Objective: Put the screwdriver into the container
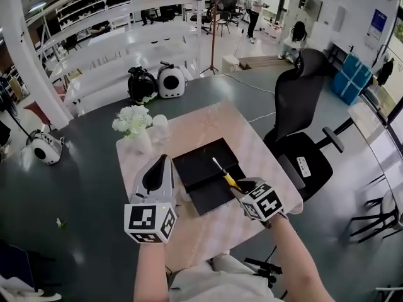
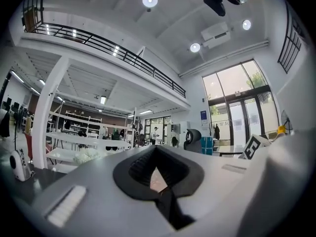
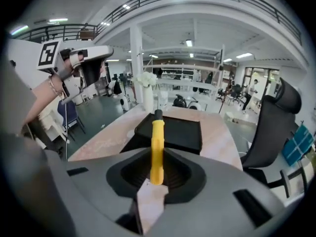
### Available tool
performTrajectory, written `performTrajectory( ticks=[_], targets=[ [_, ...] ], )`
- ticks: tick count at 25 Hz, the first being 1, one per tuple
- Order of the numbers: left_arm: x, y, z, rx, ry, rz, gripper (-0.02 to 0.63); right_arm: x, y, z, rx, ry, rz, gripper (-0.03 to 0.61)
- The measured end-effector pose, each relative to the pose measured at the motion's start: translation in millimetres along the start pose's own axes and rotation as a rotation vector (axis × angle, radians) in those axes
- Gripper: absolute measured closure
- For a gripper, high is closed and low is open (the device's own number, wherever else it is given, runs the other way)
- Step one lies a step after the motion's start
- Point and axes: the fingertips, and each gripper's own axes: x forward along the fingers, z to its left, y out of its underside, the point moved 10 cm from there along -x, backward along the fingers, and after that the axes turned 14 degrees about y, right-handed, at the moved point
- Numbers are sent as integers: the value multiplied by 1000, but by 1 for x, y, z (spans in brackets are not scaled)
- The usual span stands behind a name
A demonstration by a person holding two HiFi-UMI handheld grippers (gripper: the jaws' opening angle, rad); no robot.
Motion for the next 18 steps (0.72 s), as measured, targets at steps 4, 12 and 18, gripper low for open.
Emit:
performTrajectory(
  ticks=[4,12,18],
  targets=[
    [6,5,4,-4,-28,14,606,29,1,-2,-100,-113,108,509],
    [21,13,6,-13,-76,39,606,73,10,3,-329,-300,309,509],
    [30,19,3,-6,-87,69,606,108,23,7,-400,-353,442,508]
  ],
)
